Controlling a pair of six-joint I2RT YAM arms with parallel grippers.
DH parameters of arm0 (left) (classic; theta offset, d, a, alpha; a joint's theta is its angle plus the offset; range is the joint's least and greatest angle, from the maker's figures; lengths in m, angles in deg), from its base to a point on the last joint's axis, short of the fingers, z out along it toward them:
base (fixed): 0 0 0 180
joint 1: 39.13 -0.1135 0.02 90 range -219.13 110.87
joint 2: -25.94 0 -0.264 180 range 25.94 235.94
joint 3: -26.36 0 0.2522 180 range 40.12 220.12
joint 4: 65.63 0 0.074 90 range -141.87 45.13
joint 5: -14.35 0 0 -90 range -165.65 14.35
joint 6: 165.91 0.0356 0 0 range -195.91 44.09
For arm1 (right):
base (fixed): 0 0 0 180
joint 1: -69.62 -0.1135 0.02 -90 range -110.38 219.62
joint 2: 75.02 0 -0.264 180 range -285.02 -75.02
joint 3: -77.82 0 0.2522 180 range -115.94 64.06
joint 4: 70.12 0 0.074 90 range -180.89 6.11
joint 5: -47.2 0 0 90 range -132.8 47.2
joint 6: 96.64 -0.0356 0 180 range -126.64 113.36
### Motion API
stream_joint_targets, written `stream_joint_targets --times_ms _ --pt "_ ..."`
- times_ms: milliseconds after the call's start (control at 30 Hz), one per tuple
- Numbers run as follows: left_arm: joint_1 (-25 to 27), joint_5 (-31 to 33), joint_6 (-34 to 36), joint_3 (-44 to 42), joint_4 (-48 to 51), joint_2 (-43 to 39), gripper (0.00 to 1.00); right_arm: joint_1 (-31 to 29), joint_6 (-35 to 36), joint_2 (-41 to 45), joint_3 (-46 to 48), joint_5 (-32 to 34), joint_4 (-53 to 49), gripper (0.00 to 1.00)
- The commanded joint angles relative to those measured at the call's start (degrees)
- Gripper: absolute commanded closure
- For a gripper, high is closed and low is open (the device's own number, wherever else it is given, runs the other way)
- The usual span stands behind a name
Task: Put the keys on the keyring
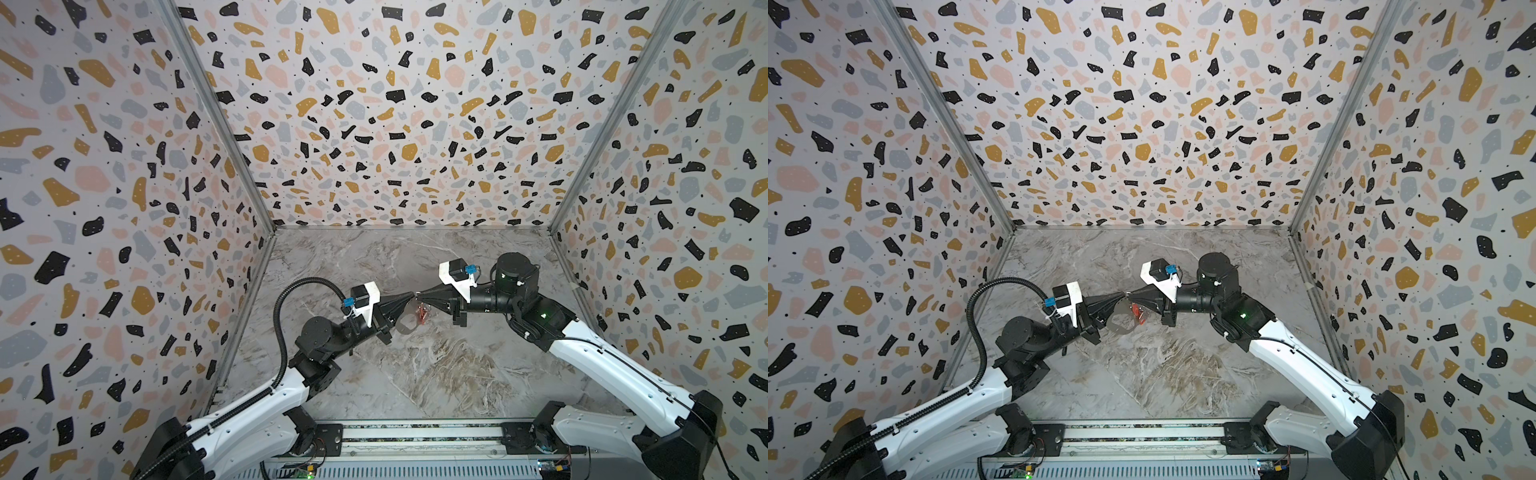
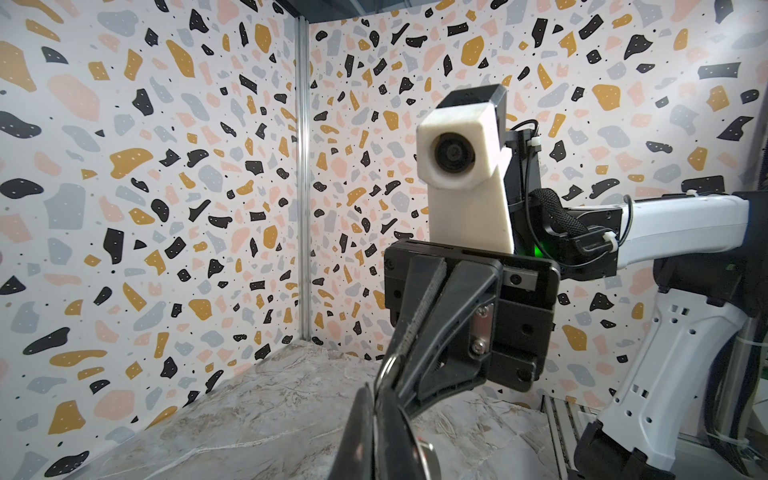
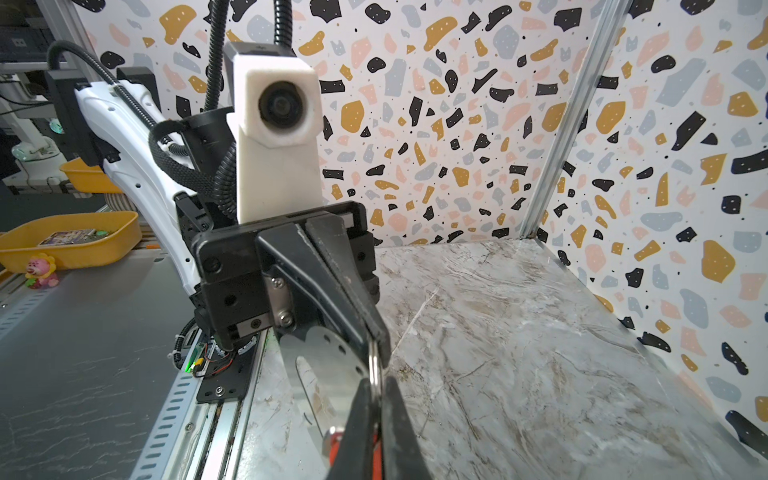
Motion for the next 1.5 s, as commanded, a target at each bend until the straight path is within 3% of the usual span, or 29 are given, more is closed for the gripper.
stream_joint_targets --times_ms 0,133,367,600,733,1067,1467 --pt "0.45 0.0 -0.47 0.12 -4.97 -0.08 1.0 -0.67 0.77 -0.07 -2.69 -1.57 -1.34 1.0" --pt "0.45 -0.21 1.34 1.88 0.41 0.07 1.0 -0.65 3.17 -0.41 -5.14 0.05 -6.11 1.0" --pt "0.44 6.53 11.87 8.53 24.53 -2.76 1.0 -0.54 10.72 -3.94 -16.1 4.38 -24.85 1.0" --pt "0.41 15.53 17.11 10.76 36.25 -6.8 0.87 -0.65 17.66 -10.81 -30.61 10.39 -46.7 1.0" --pt "0.44 16.91 18.48 11.52 40.45 -8.14 0.84 -0.85 18.98 -13.5 -35.63 13.75 -53.44 1.0" --pt "0.37 5.44 23.1 18.46 50.36 -3.6 0.82 -2.51 21.5 -15.53 -38.52 14.68 -58.65 1.0" --pt "0.36 -0.83 24.62 18.51 49.08 -5.27 0.8 -4.09 22.61 -16.06 -38.18 14.1 -59.18 1.0"
